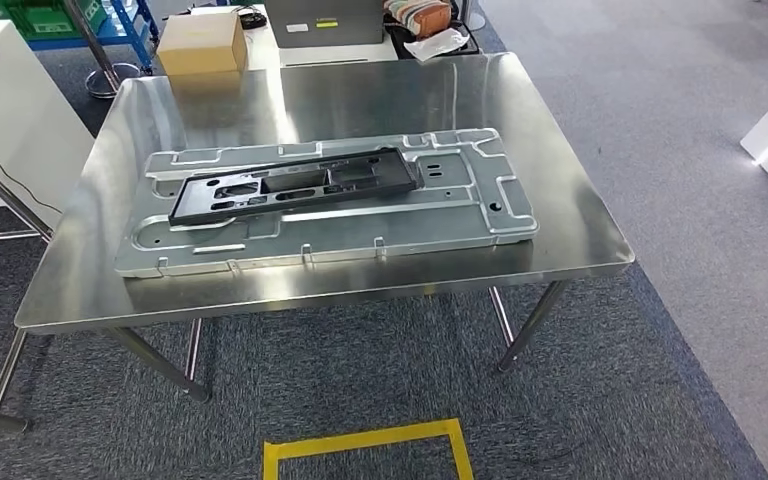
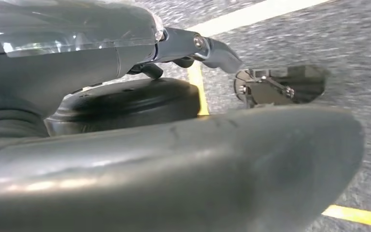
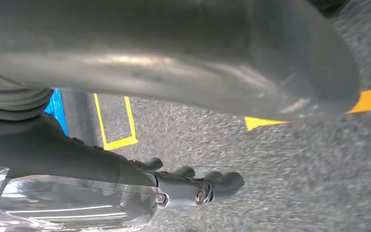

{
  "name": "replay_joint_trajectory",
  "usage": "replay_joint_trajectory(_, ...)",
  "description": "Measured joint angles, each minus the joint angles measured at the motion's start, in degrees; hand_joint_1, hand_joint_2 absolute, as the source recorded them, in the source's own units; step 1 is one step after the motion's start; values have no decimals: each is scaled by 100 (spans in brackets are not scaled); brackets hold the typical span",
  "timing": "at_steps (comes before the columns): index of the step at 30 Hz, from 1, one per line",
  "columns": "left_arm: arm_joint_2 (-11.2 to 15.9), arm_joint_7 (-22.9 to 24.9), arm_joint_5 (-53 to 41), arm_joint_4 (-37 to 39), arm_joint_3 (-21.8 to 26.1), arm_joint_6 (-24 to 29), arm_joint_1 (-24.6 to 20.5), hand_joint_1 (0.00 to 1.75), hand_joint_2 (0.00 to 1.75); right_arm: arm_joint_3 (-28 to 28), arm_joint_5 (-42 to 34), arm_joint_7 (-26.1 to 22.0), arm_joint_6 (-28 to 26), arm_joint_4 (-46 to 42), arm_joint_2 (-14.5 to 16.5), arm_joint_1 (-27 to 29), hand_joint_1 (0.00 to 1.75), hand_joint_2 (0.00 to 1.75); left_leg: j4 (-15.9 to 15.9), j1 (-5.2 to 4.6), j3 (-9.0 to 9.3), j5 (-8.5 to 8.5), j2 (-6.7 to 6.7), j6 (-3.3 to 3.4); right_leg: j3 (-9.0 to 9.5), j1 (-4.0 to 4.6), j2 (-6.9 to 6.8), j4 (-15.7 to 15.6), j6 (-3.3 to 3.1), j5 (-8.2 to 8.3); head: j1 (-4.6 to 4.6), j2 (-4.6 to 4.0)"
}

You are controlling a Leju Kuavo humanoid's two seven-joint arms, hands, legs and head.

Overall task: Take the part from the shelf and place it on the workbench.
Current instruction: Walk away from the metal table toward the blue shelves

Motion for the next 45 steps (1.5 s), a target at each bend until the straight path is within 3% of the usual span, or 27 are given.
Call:
replay_joint_trajectory(1,4,2,-1,0,0,2,0,0,0,0,16,-1,-2,-1,3,2,0,0,380,15,-92,-283,-1,-27,-97,1,-1,11,-8,63,0,0)
replay_joint_trajectory(2,8,2,-3,0,0,4,0,0,0,0,44,-1,-2,-1,8,4,0,0,745,30,-158,-443,0,-55,-198,0,-3,25,0,123,0,0)
replay_joint_trajectory(3,12,2,-11,0,0,5,1,0,0,0,79,-1,3,-1,15,3,0,0,1002,45,-171,-432,0,-79,-298,-3,-7,44,13,179,0,0)
replay_joint_trajectory(4,15,-2,-20,0,0,4,3,0,0,0,117,2,11,-1,21,2,0,0,1098,61,-113,-272,1,-99,-399,-9,-18,69,30,229,0,0)
replay_joint_trajectory(6,26,-14,-40,-1,0,-3,2,0,0,2,190,8,54,-1,35,1,0,0,708,97,284,119,61,-140,-581,-24,-66,153,75,315,-1,0)
replay_joint_trajectory(7,30,-22,-46,-6,-1,-10,-6,0,0,7,220,10,79,-1,39,3,0,0,281,95,597,145,131,-158,-655,-23,-92,214,103,341,-1,0)
replay_joint_trajectory(9,37,-38,-61,-21,-1,-22,-38,0,0,26,276,12,116,-1,45,14,0,0,-468,73,1064,-75,238,-93,-734,-7,-159,323,167,372,-1,0)
replay_joint_trajectory(10,40,-46,-69,-28,-1,-27,-49,0,0,37,300,16,123,-1,46,18,0,0,-641,49,1146,-171,231,-34,-745,-7,-201,347,204,391,0,0)
replay_joint_trajectory(12,45,-56,-81,-31,0,-33,-38,0,0,56,342,34,131,-1,48,16,0,0,-682,36,1111,-147,166,100,-748,-34,-257,367,288,414,0,0)
replay_joint_trajectory(14,48,-59,-84,-31,0,-36,-13,0,0,73,372,67,134,-1,46,18,0,0,-692,37,1043,-53,109,199,-859,-65,-148,636,361,177,1,0)
replay_joint_trajectory(16,50,-67,-84,-31,0,-39,-6,0,0,87,391,91,134,0,47,30,0,0,-684,28,945,32,36,248,-1139,-74,-8,1346,394,-299,1,0)
replay_joint_trajectory(18,52,-74,-85,-31,0,-41,4,0,0,98,400,101,135,1,48,40,0,0,-669,1,862,99,-63,259,-1332,-71,26,1952,389,-565,1,0)
replay_joint_trajectory(19,53,-75,-85,-31,0,-41,13,0,0,104,405,103,135,2,48,43,0,0,-663,-12,834,123,-121,258,-1283,-64,36,1969,367,-536,1,0)
replay_joint_trajectory(20,53,-74,-85,-31,0,-41,19,0,0,114,410,105,135,2,48,45,0,0,-660,-25,820,142,-182,255,-1115,-52,61,1742,331,-406,1,0)
replay_joint_trajectory(23,41,-68,-93,-31,0,-42,8,0,0,138,427,114,133,1,30,51,0,0,-653,-44,787,177,-362,227,-413,-12,365,569,143,11,0,0)
replay_joint_trajectory(25,27,-69,-102,-31,-1,-44,-3,0,0,145,430,120,132,2,15,54,0,0,-649,-15,740,208,-473,173,-268,7,468,276,69,27,0,0)
replay_joint_trajectory(27,25,-73,-106,-31,-2,-49,8,0,0,150,430,124,133,2,22,43,0,0,-657,6,707,225,-566,111,-245,2,352,183,60,56,1,0)
replay_joint_trajectory(29,27,-76,-111,-31,-2,-52,16,0,0,151,430,127,133,2,29,38,0,0,-454,-8,598,74,-442,58,-193,-39,209,52,43,106,0,0)
replay_joint_trajectory(32,33,-79,-115,-31,-2,-52,0,0,0,151,430,130,139,2,35,46,0,0,589,36,82,-445,-123,-45,-179,-45,-30,12,27,120,-1,0)
replay_joint_trajectory(34,38,-80,-117,-31,-2,-52,14,0,0,151,433,132,161,2,37,48,0,0,927,82,-89,-479,-63,-111,-195,-45,-179,51,41,94,-1,0)
replay_joint_trajectory(35,42,-81,-118,-31,-2,-52,23,0,0,151,439,132,179,2,39,47,0,0,771,104,-12,-340,-31,-137,-201,-50,-246,78,57,77,0,0)
replay_joint_trajectory(37,50,-84,-120,-31,-2,-52,22,0,0,154,466,132,210,2,43,42,0,0,18,125,373,23,163,-160,-207,-54,-368,157,113,26,-1,0)
replay_joint_trajectory(39,57,-86,-120,-32,-2,-56,6,0,0,164,503,134,219,2,43,37,0,0,-492,109,618,186,322,-101,-209,-37,-455,232,186,-24,0,0)
replay_joint_trajectory(40,60,-85,-121,-33,-2,-57,3,0,0,171,517,136,220,2,42,30,0,0,-536,90,622,176,333,-52,-208,-28,-492,249,220,-32,0,0)
replay_joint_trajectory(42,65,-80,-122,-33,-2,-58,16,0,0,183,531,137,221,1,42,11,0,0,-543,81,595,219,216,46,-198,-41,-555,252,286,-33,0,0)
replay_joint_trajectory(44,66,-75,-127,-33,-2,-56,21,0,0,189,540,137,222,0,40,5,0,0,-575,91,578,277,115,139,-254,-75,-384,401,349,-183,1,0)
replay_joint_trajectory(45,65,-75,-133,-33,-2,-54,16,0,0,192,546,137,224,0,40,9,0,0,-588,99,567,307,63,178,-355,-89,-233,639,369,-359,1,0)
